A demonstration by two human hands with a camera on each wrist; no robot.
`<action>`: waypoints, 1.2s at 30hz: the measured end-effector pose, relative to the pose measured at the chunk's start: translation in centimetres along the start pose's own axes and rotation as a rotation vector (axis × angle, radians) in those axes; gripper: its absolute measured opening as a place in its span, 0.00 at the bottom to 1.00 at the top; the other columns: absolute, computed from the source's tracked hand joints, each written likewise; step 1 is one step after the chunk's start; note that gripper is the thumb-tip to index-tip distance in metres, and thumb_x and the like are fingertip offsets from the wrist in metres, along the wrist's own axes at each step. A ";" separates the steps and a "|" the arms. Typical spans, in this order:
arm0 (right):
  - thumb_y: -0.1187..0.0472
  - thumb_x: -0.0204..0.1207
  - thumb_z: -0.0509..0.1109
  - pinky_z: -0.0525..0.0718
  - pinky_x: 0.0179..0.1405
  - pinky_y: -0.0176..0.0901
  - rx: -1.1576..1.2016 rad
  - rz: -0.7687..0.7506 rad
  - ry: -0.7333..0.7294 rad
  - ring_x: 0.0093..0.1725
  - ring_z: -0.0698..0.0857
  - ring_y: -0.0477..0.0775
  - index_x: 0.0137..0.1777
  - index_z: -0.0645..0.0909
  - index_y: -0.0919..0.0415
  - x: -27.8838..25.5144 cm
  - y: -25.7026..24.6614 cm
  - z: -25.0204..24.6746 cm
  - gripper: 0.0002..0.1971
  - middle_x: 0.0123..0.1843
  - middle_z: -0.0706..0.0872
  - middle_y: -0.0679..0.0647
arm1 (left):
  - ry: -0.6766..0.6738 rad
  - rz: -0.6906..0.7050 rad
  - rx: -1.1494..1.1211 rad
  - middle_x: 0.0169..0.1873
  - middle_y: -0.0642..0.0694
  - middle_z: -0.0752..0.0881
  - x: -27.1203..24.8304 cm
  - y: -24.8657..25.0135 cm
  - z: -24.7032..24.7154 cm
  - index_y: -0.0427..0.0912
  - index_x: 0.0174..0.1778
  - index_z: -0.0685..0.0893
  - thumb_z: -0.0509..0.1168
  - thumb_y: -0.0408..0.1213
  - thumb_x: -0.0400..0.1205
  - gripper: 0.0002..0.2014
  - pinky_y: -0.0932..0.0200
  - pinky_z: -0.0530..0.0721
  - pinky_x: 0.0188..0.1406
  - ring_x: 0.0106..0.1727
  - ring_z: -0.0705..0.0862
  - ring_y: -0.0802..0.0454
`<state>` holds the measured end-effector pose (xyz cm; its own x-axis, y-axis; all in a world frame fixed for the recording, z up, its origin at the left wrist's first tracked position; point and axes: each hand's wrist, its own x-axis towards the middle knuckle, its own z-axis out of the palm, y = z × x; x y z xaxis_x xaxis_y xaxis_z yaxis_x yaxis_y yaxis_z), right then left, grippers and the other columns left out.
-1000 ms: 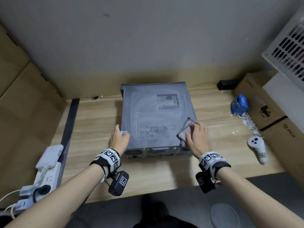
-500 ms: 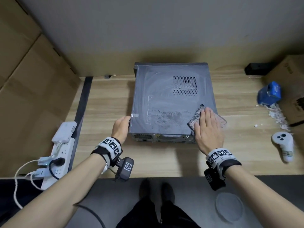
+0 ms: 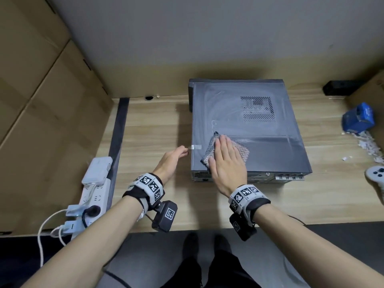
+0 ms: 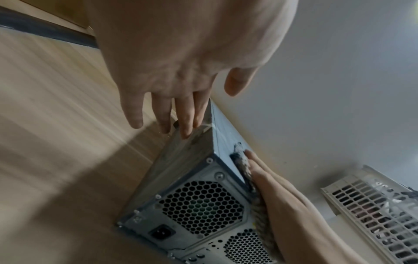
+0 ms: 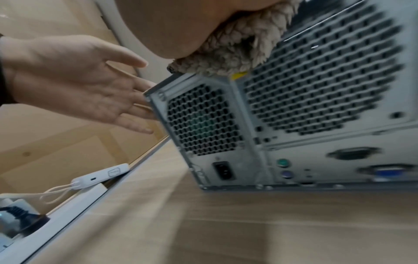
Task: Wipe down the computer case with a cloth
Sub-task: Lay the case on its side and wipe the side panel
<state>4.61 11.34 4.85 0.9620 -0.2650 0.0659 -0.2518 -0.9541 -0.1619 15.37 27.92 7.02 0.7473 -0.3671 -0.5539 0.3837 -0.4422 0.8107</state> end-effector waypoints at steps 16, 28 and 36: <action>0.48 0.80 0.48 0.60 0.85 0.56 -0.100 -0.423 -0.164 0.86 0.60 0.62 0.82 0.67 0.66 3.3 -4.7 -0.1 0.34 0.85 0.65 0.62 | 0.168 -0.093 0.064 0.33 0.48 0.89 1.1 -3.9 -3.8 0.45 0.31 0.86 0.60 0.49 0.65 0.14 0.41 0.80 0.66 0.54 0.88 0.39; 0.45 0.89 0.42 0.57 0.86 0.52 -0.032 -0.415 -0.136 0.88 0.51 0.54 0.87 0.53 0.63 0.5 3.0 -1.6 0.32 0.89 0.53 0.57 | 0.187 -0.022 0.335 0.72 0.39 0.79 -0.6 1.9 1.3 0.37 0.72 0.77 0.58 0.42 0.85 0.21 0.53 0.71 0.68 0.72 0.76 0.42; 0.41 0.86 0.34 0.50 0.85 0.50 -0.076 -0.135 -0.173 0.88 0.48 0.52 0.87 0.50 0.63 -3.3 16.1 -3.9 0.36 0.89 0.50 0.56 | 0.201 -0.081 0.340 0.77 0.42 0.74 -0.7 2.9 5.7 0.37 0.80 0.67 0.64 0.62 0.76 0.42 0.44 0.73 0.74 0.75 0.74 0.39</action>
<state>-3.04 -3.74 5.90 0.9896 -0.1131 -0.0885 -0.1209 -0.9888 -0.0878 12.87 22.21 8.66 0.8262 -0.1678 -0.5377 0.2692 -0.7209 0.6386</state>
